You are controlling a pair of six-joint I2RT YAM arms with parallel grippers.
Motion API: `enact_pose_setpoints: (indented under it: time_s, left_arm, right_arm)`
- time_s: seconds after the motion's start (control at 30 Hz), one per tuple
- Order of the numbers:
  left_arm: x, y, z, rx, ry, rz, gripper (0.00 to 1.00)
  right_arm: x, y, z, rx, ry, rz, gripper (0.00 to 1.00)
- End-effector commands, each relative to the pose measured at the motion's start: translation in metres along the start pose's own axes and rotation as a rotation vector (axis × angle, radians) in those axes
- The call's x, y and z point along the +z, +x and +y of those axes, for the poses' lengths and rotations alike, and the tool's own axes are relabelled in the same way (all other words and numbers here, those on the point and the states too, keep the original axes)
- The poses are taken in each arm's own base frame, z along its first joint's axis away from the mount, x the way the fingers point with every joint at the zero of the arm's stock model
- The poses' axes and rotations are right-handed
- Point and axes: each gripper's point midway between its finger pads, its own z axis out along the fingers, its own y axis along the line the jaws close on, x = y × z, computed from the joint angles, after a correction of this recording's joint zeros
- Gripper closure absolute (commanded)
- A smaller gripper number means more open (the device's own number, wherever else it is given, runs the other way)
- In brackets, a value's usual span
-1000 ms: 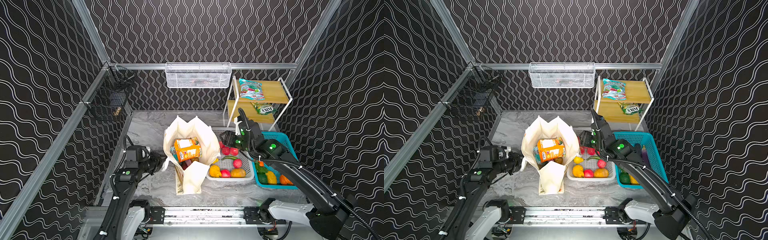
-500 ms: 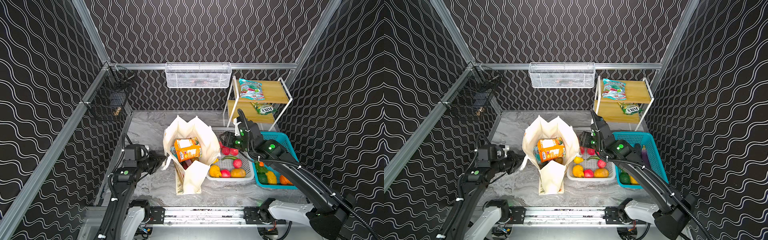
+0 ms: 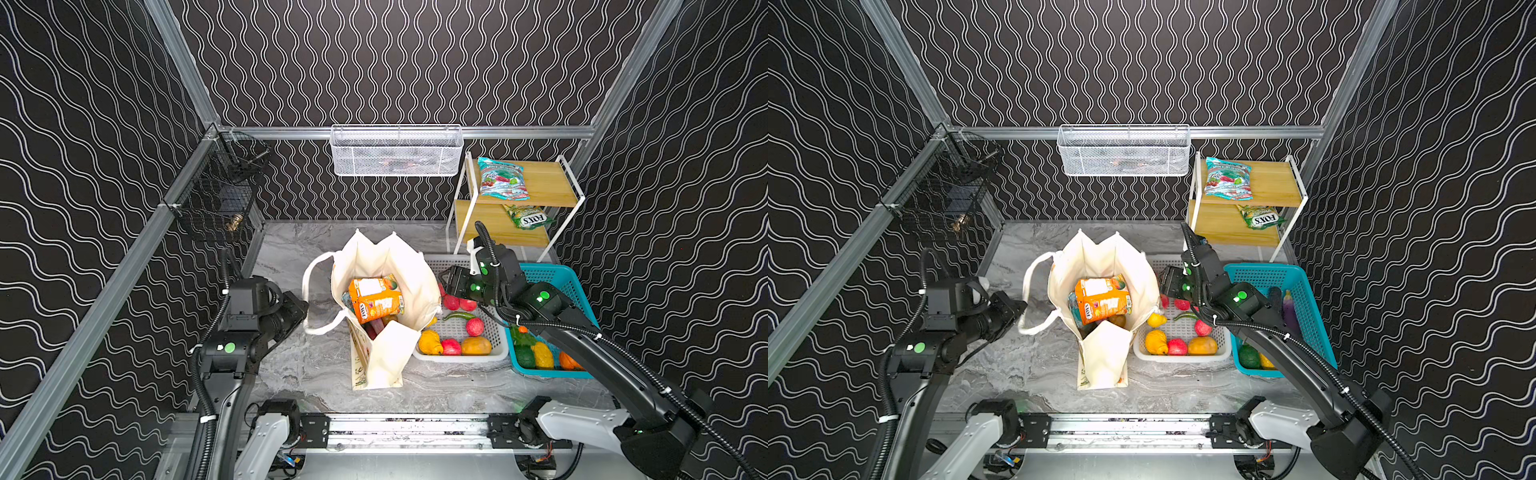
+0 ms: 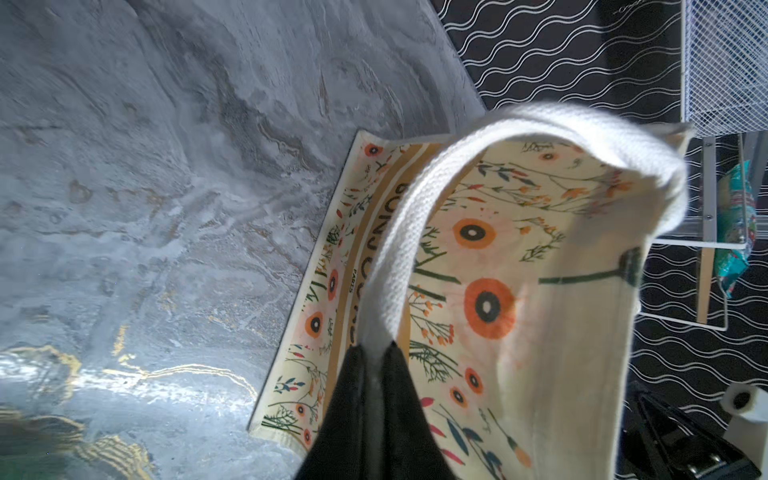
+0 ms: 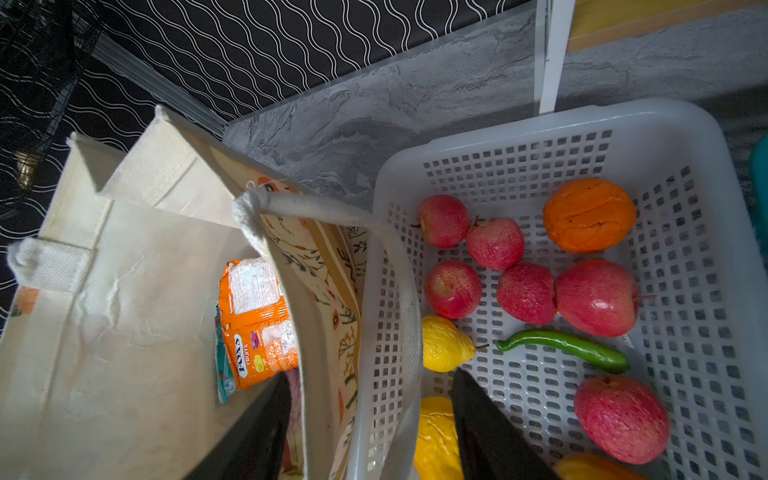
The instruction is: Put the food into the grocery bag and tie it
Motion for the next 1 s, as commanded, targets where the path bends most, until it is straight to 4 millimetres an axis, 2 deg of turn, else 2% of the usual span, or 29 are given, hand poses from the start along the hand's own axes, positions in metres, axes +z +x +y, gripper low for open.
enact_pose_setpoints:
  time_s: [0.0, 0.2, 0.6, 0.63, 0.7, 0.97]
  left_arm:
    - [-0.01, -0.011, -0.003, 0.062, -0.024, -0.048, 0.94]
    - [-0.022, -0.025, -0.032, 0.095, 0.064, -0.084, 0.92]
    - [-0.054, -0.05, -0.079, 0.148, 0.176, -0.146, 0.93]
    - [-0.058, -0.052, -0.081, 0.155, 0.177, -0.157, 0.93]
    - [-0.065, -0.057, -0.084, 0.167, 0.172, -0.18, 0.94]
    - [-0.091, -0.073, -0.086, 0.205, 0.116, -0.277, 0.96]
  right_arm:
    - [-0.002, -0.005, 0.005, 0.017, -0.025, -0.022, 0.36]
    - [-0.006, -0.006, 0.002, 0.038, -0.034, -0.03, 0.36]
    - [-0.015, -0.014, -0.027, 0.258, -0.156, -0.062, 0.35]
    - [-0.007, -0.002, -0.032, 0.277, -0.154, -0.03, 0.35]
    - [-0.001, 0.001, -0.039, 0.321, -0.173, -0.016, 0.34]
    - [0.024, 0.026, -0.045, 0.442, -0.246, 0.078, 0.34]
